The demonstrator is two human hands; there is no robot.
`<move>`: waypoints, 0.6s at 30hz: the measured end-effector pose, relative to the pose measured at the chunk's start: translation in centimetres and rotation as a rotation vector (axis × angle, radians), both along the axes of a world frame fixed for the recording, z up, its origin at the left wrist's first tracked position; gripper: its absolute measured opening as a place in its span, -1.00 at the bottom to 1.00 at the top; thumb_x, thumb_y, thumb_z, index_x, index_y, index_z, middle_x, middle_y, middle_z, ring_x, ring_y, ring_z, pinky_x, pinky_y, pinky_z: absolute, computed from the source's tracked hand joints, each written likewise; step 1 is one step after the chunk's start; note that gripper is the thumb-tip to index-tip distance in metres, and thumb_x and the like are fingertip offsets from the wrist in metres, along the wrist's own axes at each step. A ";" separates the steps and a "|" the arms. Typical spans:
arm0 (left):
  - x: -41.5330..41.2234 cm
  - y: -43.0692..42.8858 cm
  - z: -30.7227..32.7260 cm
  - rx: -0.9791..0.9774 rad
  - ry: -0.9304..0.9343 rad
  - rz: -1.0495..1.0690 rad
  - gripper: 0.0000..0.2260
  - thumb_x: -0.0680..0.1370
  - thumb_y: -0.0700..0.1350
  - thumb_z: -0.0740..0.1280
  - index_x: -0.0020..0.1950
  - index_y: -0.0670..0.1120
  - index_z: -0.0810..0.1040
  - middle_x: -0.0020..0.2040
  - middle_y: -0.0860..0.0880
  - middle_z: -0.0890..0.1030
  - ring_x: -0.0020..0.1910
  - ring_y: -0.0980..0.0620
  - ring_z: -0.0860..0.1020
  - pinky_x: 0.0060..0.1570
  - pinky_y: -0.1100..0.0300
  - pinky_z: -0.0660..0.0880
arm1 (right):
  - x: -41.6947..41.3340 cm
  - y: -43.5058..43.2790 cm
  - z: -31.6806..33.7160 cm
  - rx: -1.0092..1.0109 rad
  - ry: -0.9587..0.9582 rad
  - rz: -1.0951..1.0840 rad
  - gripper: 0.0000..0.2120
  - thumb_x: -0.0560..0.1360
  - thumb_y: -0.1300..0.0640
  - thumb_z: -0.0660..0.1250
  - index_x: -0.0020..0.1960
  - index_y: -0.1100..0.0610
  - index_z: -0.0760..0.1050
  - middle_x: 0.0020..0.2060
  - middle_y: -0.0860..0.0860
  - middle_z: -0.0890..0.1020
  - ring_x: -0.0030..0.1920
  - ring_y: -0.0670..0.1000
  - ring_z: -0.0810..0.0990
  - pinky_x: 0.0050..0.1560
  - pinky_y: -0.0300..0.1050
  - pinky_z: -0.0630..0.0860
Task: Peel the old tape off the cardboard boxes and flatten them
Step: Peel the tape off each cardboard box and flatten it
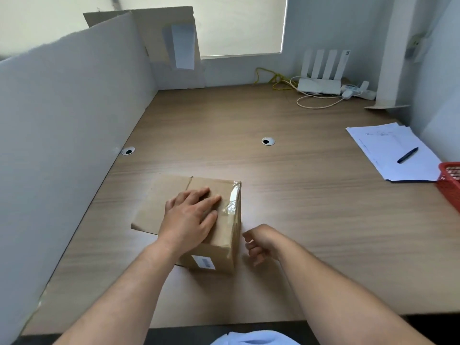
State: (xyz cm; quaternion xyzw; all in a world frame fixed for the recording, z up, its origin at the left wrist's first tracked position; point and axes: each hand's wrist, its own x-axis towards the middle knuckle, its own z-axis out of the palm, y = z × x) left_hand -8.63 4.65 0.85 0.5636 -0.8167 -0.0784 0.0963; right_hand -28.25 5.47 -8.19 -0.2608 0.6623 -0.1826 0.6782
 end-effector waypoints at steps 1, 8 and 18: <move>0.0 -0.1 -0.1 -0.012 -0.001 0.011 -0.61 0.59 0.19 0.08 0.42 0.28 0.33 0.47 0.22 0.27 0.43 0.09 0.14 0.29 0.14 0.02 | -0.3 -0.2 0.4 -0.033 0.050 -0.033 -0.75 0.57 0.19 0.16 -0.27 0.06 0.23 -0.47 -0.01 0.19 -0.54 -0.05 0.13 -0.55 -0.26 0.24; -0.4 -1.3 -0.3 -0.053 -0.046 0.023 -0.61 0.63 0.07 0.10 0.47 0.13 0.32 0.40 0.10 0.32 0.37 0.02 0.18 0.25 0.07 0.09 | -1.6 -2.2 3.7 -0.414 0.097 -0.200 -0.92 0.53 0.19 0.25 -0.12 0.14 0.49 -0.30 0.04 0.54 -0.38 -0.03 0.51 -0.33 -0.20 0.38; -2.3 -1.6 0.4 0.061 0.064 0.149 -0.29 0.46 0.37 -0.28 0.48 0.18 0.28 0.55 0.05 0.15 0.52 0.08 -0.01 0.39 0.10 -0.19 | -0.7 -4.3 6.5 -0.570 0.085 -0.201 -0.88 0.55 0.18 0.25 -0.15 0.14 0.50 -0.29 0.02 0.58 -0.37 -0.03 0.54 -0.32 -0.17 0.41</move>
